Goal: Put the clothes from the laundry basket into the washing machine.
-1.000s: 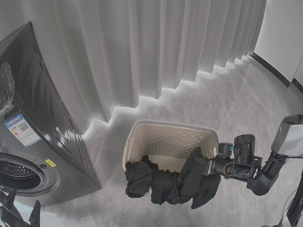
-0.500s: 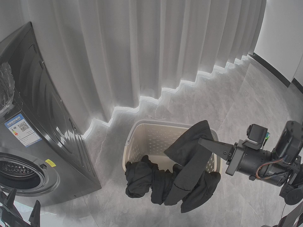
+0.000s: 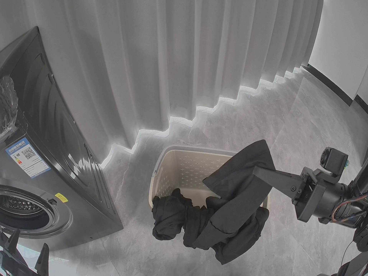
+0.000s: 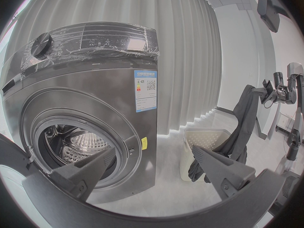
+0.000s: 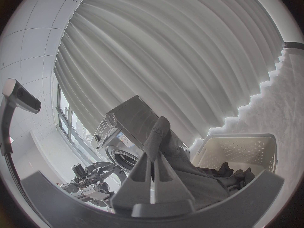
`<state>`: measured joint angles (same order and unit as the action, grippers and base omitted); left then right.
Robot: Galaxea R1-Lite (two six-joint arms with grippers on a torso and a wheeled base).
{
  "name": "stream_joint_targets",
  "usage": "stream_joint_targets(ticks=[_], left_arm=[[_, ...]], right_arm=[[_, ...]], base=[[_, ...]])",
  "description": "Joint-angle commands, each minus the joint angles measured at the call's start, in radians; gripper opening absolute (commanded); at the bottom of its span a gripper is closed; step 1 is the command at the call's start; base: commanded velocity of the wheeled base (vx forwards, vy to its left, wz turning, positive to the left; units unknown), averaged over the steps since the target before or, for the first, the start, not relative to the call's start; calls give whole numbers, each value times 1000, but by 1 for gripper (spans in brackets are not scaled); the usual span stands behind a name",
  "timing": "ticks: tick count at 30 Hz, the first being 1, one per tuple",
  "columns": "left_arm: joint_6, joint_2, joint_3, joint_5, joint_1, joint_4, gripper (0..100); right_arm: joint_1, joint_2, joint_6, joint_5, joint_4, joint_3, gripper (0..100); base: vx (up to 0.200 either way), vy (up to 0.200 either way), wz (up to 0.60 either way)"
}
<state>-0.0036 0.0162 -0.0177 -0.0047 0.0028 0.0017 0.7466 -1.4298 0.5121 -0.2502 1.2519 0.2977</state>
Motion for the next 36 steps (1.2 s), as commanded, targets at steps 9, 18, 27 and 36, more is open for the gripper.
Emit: stream_joint_targets(ticks=[9,18,27,36], left_arm=[[2,-16,16,0,0,0,100],[1,-16,16,0,0,0,100],[1,-16,16,0,0,0,100],[1,-16,16,0,0,0,100]], right_arm=[[-13,20,-7,-58,-6,26,0],[-12,20,-7,-165,6,-3,0],[13,17,-4,-230,55,-51,0],[73,11,-7,-382,248,-144,0]], base=[[-89,0,0],[-111,0,0],[-156,0,0],[0,0,0]])
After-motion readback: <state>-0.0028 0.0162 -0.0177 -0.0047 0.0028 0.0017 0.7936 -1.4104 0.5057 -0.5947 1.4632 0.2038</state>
